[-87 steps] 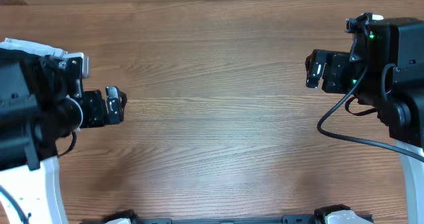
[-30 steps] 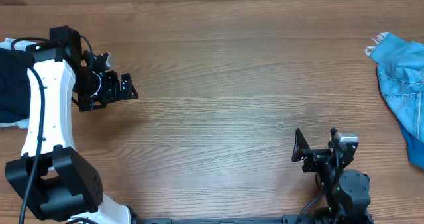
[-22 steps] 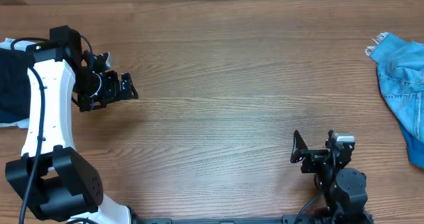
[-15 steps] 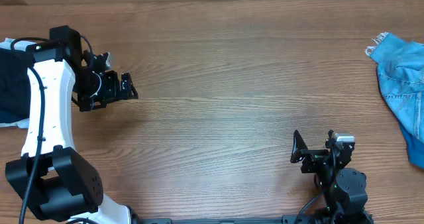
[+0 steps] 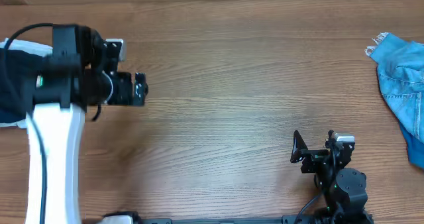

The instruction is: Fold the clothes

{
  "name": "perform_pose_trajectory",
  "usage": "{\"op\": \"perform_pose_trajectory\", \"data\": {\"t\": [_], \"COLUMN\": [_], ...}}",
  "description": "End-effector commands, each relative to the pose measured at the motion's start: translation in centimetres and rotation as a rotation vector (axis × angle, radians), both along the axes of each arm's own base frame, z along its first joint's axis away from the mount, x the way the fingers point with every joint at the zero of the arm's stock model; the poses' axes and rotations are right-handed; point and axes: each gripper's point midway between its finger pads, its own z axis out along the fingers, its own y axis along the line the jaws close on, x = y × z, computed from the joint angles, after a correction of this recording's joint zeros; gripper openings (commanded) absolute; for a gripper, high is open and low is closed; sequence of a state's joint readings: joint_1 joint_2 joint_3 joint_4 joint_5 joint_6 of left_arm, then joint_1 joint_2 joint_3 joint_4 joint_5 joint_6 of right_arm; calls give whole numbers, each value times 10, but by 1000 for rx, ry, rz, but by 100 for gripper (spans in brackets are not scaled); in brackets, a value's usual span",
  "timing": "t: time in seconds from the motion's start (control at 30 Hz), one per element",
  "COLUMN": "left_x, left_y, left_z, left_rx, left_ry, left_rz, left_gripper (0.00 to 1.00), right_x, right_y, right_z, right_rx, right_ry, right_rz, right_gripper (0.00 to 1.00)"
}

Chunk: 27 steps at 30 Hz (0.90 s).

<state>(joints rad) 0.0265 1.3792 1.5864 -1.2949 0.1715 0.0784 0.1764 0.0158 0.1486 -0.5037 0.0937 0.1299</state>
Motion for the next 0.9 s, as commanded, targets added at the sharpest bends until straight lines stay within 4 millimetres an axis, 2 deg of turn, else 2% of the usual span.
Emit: {"op": "perform_pose_trajectory", "data": {"t": [0.0, 0.1, 0.17, 0.2, 0.27, 0.3, 0.4, 0.6, 0.73, 0.87], "left_x": [-15, -26, -37, -43, -54, -60, -68, -92, -99, -98], "left_y": [15, 13, 14, 14, 15, 16, 11, -3, -5, -7], "left_z": [54, 89, 96, 92, 77, 60, 29, -47, -81, -104], "left_rx": [192, 213, 230, 243, 253, 249, 225, 161, 136, 114], "left_ry": [-241, -418, -491, -514, -555, -584, -620, -664, -685, -723], "left_rz": [-12, -36, -42, -53, -56, -49, -64, -123, -108, -99], "left_gripper": [100, 100, 100, 100, 100, 100, 100, 100, 100, 100], "right_x": [0, 0, 0, 0, 0, 0, 0, 0, 0, 0], "right_y": [-3, -3, -3, -3, -3, -3, -3, -3, -3, -3], "right_z": [-2, -2, -2, -2, -2, -2, -2, -2, -2, -2], "right_rx": [-6, -6, -6, -6, -6, -6, -6, -6, -6, -6], "right_ry": [-3, -3, -3, -3, -3, -3, -3, -3, -3, -3], "right_rz": [-12, -12, -12, -12, -12, -12, -12, -12, -12, -12], "right_gripper": [100, 100, 100, 100, 100, 100, 100, 100, 100, 100]}}
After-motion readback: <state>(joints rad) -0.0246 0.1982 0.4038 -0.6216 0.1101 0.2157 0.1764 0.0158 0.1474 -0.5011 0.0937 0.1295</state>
